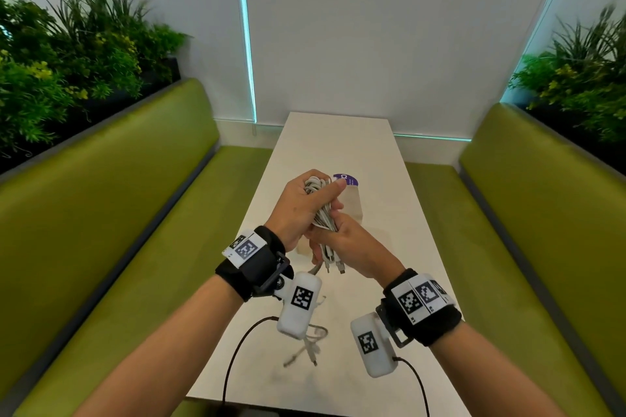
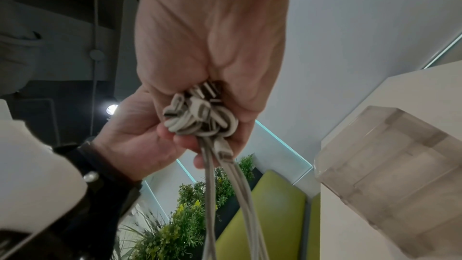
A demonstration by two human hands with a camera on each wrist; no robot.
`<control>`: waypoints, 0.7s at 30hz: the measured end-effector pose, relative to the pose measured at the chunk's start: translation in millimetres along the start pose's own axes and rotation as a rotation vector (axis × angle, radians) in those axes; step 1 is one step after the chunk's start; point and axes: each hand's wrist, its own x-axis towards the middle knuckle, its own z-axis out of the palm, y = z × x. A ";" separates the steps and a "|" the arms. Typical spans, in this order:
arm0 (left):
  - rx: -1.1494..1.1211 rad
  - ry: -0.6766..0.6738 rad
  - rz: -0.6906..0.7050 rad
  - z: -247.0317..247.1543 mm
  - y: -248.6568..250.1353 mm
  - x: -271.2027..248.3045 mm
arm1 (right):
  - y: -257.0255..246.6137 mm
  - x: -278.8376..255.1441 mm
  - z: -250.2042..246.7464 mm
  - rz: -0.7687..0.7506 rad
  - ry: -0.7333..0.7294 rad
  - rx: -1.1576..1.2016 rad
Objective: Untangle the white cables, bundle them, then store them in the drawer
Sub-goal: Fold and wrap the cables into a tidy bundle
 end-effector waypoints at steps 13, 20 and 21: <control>0.228 -0.315 -0.093 -7.5 -42.6 -21.0 | -1.9 1.1 -20.5 -0.115 0.220 0.224; 0.287 -0.376 -0.052 -5.6 -41.2 -33.5 | -16.1 2.8 -25.1 -0.153 0.253 0.351; 0.260 -0.337 -0.036 -4.3 -43.0 -35.2 | -19.5 3.2 -26.7 -0.150 0.250 0.376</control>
